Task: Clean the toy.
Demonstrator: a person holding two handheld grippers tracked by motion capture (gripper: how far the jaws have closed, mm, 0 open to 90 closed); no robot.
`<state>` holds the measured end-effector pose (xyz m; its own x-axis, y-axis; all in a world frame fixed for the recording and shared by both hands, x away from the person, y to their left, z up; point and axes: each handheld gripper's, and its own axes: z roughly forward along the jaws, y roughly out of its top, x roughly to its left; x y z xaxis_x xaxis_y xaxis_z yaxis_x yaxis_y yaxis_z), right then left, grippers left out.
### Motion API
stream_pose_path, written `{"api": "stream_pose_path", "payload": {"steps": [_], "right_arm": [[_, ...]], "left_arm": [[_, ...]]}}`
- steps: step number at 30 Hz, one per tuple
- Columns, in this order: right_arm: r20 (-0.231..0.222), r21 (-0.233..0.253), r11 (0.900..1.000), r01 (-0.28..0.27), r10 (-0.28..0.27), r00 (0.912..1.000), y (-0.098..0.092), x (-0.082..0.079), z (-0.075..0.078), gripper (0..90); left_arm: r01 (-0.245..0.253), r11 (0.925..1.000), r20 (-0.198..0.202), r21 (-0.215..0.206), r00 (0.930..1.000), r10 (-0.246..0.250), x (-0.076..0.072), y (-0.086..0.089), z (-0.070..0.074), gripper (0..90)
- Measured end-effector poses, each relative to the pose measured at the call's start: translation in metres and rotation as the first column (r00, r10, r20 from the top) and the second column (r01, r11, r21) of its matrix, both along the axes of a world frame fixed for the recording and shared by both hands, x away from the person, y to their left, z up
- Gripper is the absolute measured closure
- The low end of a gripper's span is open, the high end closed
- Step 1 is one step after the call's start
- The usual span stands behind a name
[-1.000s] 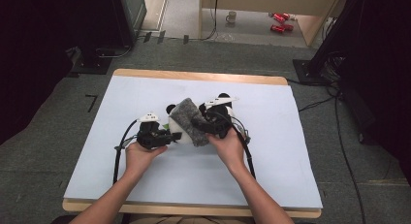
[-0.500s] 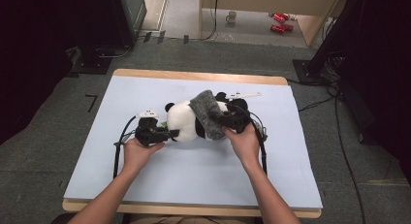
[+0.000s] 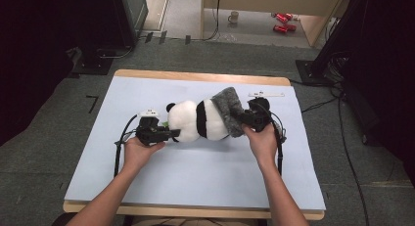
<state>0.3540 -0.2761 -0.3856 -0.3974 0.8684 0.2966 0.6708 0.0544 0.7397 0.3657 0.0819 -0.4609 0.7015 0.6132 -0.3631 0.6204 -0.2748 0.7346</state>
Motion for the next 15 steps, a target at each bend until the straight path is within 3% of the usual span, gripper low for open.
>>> {"api": "stream_pose_path", "payload": {"steps": [2,7,12,15], "right_arm": [[-0.009,-0.021,0.999,0.028,-0.028,0.9996,-0.007,0.0,-0.002,78.7],[0.0,0.018,0.999,0.047,-0.047,0.9989,-0.018,-0.006,0.007,79.2],[0.066,0.053,0.999,-0.011,0.007,0.9978,-0.002,-0.017,0.031,79.5],[0.069,0.059,0.996,-0.071,0.066,0.9954,0.018,-0.019,0.033,79.4]], "left_arm": [[0.001,1.0,-0.007,-0.004,1.0,-0.001,0.001,0.001,-0.001,68.8],[-0.006,0.9999,-0.014,-0.013,0.9999,0.006,0.001,0.001,-0.001,68.7],[-0.005,0.9999,0.004,-0.013,1.0,0.005,-0.001,-0.001,0.0,68.3],[-0.001,0.9999,0.026,-0.012,0.9997,0.001,-0.004,-0.002,-0.001,67.9]]}}
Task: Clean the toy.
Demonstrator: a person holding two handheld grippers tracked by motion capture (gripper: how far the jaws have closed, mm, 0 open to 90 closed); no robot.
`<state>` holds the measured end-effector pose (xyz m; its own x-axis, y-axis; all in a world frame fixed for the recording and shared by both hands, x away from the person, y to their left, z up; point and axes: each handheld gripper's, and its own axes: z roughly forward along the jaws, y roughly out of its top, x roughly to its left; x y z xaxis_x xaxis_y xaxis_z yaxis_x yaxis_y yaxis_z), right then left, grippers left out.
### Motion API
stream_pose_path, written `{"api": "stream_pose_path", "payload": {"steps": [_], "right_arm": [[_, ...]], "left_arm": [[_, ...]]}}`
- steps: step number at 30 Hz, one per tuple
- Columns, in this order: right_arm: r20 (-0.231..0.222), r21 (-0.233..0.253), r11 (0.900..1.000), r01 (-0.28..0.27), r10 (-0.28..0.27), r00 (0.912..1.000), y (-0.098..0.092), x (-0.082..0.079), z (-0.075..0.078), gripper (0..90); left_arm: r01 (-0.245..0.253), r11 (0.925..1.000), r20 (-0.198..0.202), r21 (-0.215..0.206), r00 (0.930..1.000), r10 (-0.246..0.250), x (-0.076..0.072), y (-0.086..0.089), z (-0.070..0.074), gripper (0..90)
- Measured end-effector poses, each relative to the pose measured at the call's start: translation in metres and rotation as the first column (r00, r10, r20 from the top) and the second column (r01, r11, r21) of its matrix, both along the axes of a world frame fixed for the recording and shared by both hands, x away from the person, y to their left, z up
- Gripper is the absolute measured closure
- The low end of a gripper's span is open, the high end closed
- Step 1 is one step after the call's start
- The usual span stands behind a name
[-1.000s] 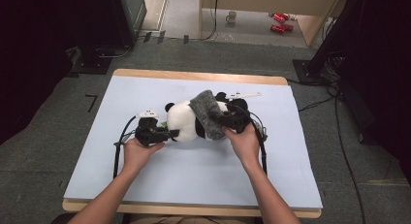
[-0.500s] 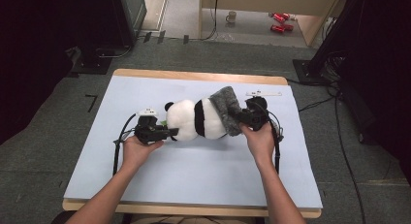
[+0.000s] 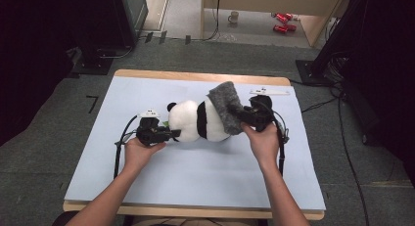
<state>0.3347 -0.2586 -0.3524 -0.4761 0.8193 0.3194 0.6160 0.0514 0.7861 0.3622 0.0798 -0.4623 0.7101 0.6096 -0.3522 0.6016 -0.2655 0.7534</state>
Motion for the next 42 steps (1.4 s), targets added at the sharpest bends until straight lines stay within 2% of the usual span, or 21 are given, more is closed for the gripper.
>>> {"api": "stream_pose_path", "payload": {"steps": [5,8,13,16,19,22,29,37,42], "right_arm": [[-0.035,-0.019,0.997,-0.076,0.076,0.9965,0.032,0.004,-0.014,79.4],[-0.06,-0.018,0.993,-0.117,0.116,0.9914,0.049,0.008,-0.023,79.4],[-0.073,-0.017,0.985,-0.172,0.171,0.9826,0.075,0.009,-0.033,79.3],[-0.081,-0.032,0.979,-0.2,0.197,0.977,0.088,0.009,-0.04,79.0],[-0.085,-0.04,0.977,-0.208,0.204,0.9752,0.094,0.01,-0.046,78.4],[-0.083,-0.048,0.976,-0.213,0.209,0.9744,0.09,0.013,-0.05,78.4],[-0.072,-0.098,0.983,-0.157,0.151,0.9859,0.069,0.016,-0.04,78.7],[-0.058,-0.049,0.997,-0.063,0.06,0.9965,0.026,0.019,-0.027,78.6],[-0.062,-0.018,1.0,0.006,-0.007,0.9981,0.0,0.02,-0.027,78.5]], "left_arm": [[-0.005,0.9999,0.023,-0.011,0.9997,0.006,-0.003,0.0,-0.003,67.5],[-0.011,0.9998,0.03,-0.018,0.9995,0.011,-0.004,0.001,-0.005,67.2],[-0.013,0.9999,0.056,0.0,0.9983,0.013,-0.01,-0.001,-0.004,66.8],[-0.035,0.9994,0.051,0.005,0.9981,0.034,-0.014,-0.003,-0.002,66.6],[-0.048,0.9987,0.054,0.02,0.9975,0.047,-0.016,-0.005,-0.001,66.7],[-0.042,0.9989,0.062,0.018,0.9973,0.041,-0.017,-0.006,-0.001,67.0],[-0.029,0.9994,0.073,0.016,0.9969,0.028,-0.014,-0.005,-0.002,67.4],[-0.023,0.9997,0.062,0.009,0.9978,0.022,-0.005,-0.001,-0.003,67.7],[-0.024,0.9997,0.027,-0.002,0.9993,0.024,0.001,0.0,-0.003,67.8]]}}
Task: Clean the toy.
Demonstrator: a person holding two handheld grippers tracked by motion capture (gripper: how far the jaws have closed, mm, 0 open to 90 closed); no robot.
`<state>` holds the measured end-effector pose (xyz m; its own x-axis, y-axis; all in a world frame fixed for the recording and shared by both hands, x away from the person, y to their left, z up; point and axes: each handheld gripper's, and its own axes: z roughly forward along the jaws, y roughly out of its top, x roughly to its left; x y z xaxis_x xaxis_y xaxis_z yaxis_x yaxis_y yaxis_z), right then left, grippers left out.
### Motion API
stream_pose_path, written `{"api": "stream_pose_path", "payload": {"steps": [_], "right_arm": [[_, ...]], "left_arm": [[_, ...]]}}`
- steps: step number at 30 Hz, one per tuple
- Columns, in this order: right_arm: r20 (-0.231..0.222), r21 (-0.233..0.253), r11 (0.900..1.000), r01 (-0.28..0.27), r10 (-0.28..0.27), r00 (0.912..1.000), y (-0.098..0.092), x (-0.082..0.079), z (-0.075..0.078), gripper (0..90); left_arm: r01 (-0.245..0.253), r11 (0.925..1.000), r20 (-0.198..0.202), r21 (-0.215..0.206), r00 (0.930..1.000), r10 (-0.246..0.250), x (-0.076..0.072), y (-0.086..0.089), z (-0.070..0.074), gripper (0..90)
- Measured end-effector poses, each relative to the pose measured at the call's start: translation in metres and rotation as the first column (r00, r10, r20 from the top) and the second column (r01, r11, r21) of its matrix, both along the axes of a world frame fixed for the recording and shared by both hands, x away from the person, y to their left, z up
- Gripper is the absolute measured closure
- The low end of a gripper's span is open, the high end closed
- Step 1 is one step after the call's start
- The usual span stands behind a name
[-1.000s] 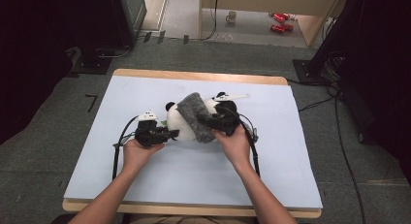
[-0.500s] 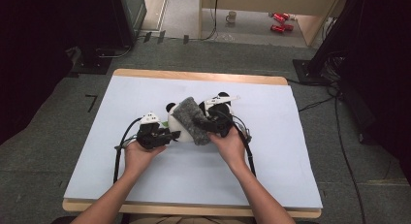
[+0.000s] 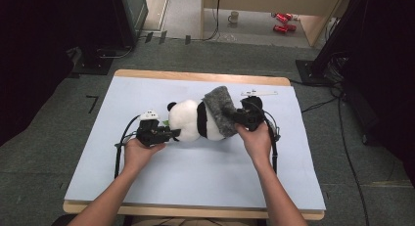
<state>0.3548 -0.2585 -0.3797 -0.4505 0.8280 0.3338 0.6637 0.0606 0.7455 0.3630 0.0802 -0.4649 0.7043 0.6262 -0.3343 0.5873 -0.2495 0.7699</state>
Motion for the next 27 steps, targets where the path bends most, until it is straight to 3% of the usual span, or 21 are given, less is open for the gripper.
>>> {"api": "stream_pose_path", "payload": {"steps": [4,8,12,16,21,27], "right_arm": [[-0.016,0.022,0.999,0.045,-0.045,0.9989,-0.015,0.001,-0.006,78.3],[-0.036,-0.003,0.996,0.086,-0.086,0.9956,-0.027,0.003,-0.014,78.4],[-0.051,0.037,0.996,0.084,-0.082,0.9953,-0.031,0.005,-0.025,78.4],[-0.068,-0.01,0.995,0.1,-0.1,0.9927,-0.033,0.006,-0.032,78.8],[-0.13,-0.023,0.994,0.108,-0.11,0.9854,-0.037,0.009,-0.047,78.8],[-0.174,-0.04,0.994,0.097,-0.103,0.9793,-0.036,0.011,-0.059,79.0]], "left_arm": [[0.003,1.0,-0.009,0.009,1.0,-0.003,0.003,0.0,0.001,67.9],[0.004,1.0,-0.027,0.005,0.9996,-0.004,0.005,0.001,0.0,68.0],[0.005,1.0,-0.034,-0.003,0.9994,-0.005,0.007,0.002,0.0,68.1],[0.004,0.9999,-0.039,-0.011,0.9992,-0.004,0.008,0.003,-0.001,68.1],[0.011,0.9999,-0.04,-0.01,0.9992,-0.011,0.009,0.005,-0.001,68.1],[0.016,0.9998,-0.044,-0.014,0.9989,-0.017,0.01,0.006,-0.002,68.2]]}}
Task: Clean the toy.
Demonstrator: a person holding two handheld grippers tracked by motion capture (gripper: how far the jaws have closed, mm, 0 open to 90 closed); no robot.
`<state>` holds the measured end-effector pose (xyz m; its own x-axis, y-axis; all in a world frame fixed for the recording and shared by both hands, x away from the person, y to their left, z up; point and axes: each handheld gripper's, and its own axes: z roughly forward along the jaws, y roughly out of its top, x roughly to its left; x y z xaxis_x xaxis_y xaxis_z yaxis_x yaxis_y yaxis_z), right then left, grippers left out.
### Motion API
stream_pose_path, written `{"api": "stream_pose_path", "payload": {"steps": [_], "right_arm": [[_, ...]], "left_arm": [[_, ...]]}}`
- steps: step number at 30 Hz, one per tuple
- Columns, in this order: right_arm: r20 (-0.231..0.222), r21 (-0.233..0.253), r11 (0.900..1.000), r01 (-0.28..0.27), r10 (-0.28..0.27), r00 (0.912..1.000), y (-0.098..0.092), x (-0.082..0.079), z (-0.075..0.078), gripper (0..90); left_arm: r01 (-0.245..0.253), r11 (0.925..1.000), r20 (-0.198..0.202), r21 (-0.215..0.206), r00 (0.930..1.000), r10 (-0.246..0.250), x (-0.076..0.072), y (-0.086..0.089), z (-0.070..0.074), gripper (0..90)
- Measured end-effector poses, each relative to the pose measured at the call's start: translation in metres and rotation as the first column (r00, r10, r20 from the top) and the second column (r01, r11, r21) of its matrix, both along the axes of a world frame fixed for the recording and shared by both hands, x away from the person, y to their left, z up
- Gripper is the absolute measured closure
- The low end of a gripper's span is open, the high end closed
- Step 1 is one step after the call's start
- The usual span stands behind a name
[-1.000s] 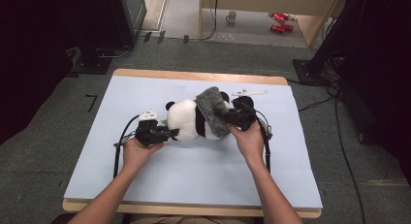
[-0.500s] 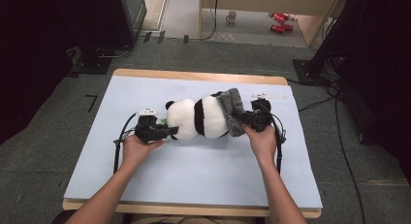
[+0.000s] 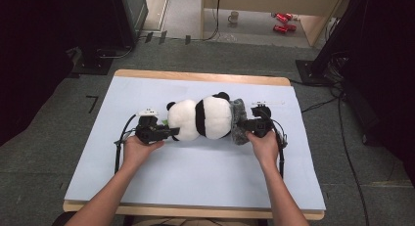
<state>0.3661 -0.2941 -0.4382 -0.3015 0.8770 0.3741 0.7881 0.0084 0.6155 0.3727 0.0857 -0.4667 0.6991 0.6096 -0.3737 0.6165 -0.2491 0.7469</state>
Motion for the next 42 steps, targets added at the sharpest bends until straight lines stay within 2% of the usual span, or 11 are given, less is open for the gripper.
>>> {"api": "stream_pose_path", "payload": {"steps": [2,4,7,11,16,19,24,27,33,37,42], "right_arm": [[-0.009,-0.012,1.0,-0.003,0.003,1.0,-0.001,0.001,-0.001,79.0],[0.01,-0.008,1.0,0.016,-0.016,0.9998,-0.007,0.0,0.005,79.0],[0.072,0.025,0.998,0.052,-0.054,0.9959,-0.019,-0.003,0.022,79.0],[0.137,0.058,0.996,0.068,-0.076,0.9877,-0.029,-0.007,0.042,79.0],[0.164,0.075,0.995,0.063,-0.075,0.9836,-0.026,-0.004,0.047,78.9],[0.18,0.08,0.996,0.039,-0.053,0.9822,-0.018,-0.001,0.047,78.5],[0.156,0.027,1.0,0.009,-0.013,0.9877,-0.001,0.007,0.037,78.5],[0.139,0.014,1.0,0.0,-0.002,0.9903,0.005,0.01,0.029,78.7],[0.134,0.006,1.0,-0.002,0.001,0.991,0.006,0.008,0.021,78.8],[0.092,-0.017,1.0,0.004,-0.003,0.9958,0.007,0.009,0.01,78.9],[0.011,-0.055,0.998,-0.009,0.01,0.9999,0.01,0.01,-0.005,78.9]], "left_arm": [[0.002,1.0,-0.001,-0.003,1.0,-0.002,0.0,0.0,0.0,68.3],[0.001,1.0,-0.002,-0.002,1.0,-0.001,0.0,0.0,0.0,68.4],[0.009,1.0,0.001,0.002,1.0,-0.009,0.0,0.0,0.001,68.8],[0.024,0.9997,-0.024,-0.004,0.9994,-0.024,0.002,0.001,0.002,70.1],[0.044,0.9988,0.002,0.022,0.999,-0.044,0.0,0.0,0.003,72.0],[0.047,0.9983,0.028,0.035,0.9985,-0.048,-0.002,0.0,0.003,71.8],[0.046,0.9979,0.05,0.046,0.9976,-0.049,-0.005,0.0,0.001,71.5],[0.039,0.9981,0.054,0.047,0.9977,-0.042,-0.007,-0.001,0.0,71.4],[0.033,0.9987,0.047,0.037,0.9983,-0.035,-0.007,0.0,-0.001,71.1],[0.031,0.9989,0.042,0.036,0.9986,-0.032,-0.006,0.0,-0.001,71.1],[0.033,0.9987,0.044,0.038,0.9984,-0.035,-0.006,0.0,-0.001,71.0]]}}
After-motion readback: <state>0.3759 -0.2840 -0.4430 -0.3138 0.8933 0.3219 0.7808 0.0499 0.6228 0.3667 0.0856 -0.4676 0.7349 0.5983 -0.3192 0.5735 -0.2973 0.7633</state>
